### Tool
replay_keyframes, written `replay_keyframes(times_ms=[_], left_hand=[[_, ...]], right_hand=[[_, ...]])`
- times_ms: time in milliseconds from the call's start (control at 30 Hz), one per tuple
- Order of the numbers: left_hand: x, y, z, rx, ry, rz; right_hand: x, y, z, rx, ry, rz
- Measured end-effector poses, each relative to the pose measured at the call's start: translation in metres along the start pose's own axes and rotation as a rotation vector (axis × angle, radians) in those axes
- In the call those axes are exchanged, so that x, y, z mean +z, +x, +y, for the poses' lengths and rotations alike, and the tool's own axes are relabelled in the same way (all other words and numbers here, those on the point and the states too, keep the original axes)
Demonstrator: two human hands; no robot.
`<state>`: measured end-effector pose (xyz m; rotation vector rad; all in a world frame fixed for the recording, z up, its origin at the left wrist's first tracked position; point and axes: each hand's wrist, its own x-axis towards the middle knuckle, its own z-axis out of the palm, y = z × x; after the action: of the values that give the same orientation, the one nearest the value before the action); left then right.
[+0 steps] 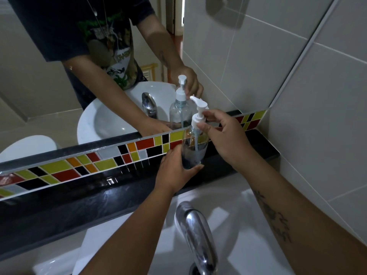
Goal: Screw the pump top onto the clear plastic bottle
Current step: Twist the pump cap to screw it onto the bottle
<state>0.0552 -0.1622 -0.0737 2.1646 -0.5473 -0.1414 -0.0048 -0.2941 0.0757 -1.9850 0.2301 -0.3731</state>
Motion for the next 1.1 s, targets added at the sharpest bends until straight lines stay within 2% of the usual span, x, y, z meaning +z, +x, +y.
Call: replay_keyframes(times_ms=[133,233,433,500,800,1100], left_hand=[[0.000,0.000,-0.001,-0.001,0.011,0.001],[0.000,0.000,0.000,-0.002,0.017,0.004],[-0.001,0.000,0.002,0.007,0.025,0.013],[0.000,0.000,0.001,0.005,0.028,0.013],[-0.001,-0.001,0.003,0.002,0.031,0.011],[-0.003,-0.001,0.005,0.020,0.038,0.026]], right_hand=[[0.010,0.004,0.000,-0.016,-0.045,0.135],[0.014,0.009,0.002,-0.017,-0.097,0.162],[0.001,0.006,-0.001,0.038,-0.025,-0.073],[0.002,0.004,-0.001,0.033,-0.008,-0.082],[0.018,0.010,-0.003,-0.013,-0.046,0.159],[-0.002,0.009,-0.002,0.016,-0.029,-0.042]])
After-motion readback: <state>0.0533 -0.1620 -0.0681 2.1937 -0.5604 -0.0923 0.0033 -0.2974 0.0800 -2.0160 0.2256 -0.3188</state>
